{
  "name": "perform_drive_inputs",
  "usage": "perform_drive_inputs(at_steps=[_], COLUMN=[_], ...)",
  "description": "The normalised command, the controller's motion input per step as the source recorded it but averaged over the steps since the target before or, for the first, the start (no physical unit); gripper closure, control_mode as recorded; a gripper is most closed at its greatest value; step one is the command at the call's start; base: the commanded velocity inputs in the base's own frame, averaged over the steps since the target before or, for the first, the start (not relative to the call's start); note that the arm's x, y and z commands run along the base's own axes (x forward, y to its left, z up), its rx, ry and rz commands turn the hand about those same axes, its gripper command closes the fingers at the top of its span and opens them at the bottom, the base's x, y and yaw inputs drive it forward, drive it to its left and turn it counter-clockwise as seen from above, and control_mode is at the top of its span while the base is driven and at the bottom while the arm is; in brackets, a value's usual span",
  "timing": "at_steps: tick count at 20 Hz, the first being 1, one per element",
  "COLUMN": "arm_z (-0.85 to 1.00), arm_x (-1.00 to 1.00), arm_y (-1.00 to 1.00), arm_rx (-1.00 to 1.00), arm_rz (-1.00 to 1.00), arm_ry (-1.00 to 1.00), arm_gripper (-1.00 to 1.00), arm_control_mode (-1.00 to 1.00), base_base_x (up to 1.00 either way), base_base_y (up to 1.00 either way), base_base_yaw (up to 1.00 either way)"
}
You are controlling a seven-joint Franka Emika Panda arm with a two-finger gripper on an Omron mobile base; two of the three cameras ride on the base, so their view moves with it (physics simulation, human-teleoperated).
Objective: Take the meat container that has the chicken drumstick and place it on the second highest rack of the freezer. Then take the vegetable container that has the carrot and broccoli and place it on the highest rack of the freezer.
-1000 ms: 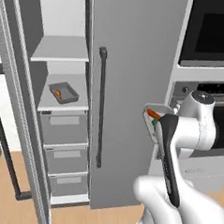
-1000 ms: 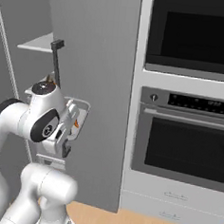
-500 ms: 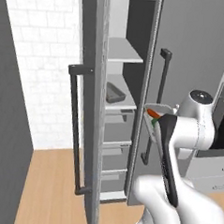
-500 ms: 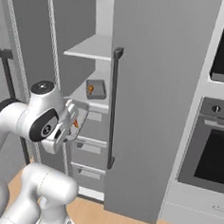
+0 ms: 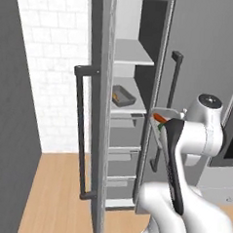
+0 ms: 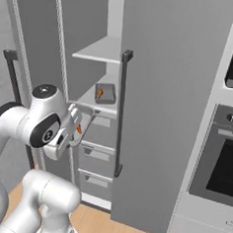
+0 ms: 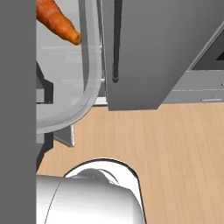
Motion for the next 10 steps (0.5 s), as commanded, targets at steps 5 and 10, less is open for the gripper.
perform_drive_inputs(at_steps=[5,10], arm_z=[0.0,0.0], arm_x=[0.0,0.0], arm_y=[0.0,0.0], arm_rx=[0.0,0.0], arm_rz=[0.0,0.0], arm_ry=[0.0,0.0], arm_gripper=[1.0,1.0], arm_control_mode=[1.0,1.0], base_base_x=[0.0,0.07], base_base_y=[-0.47,0.03], base_base_yaw=[0.14,0.13])
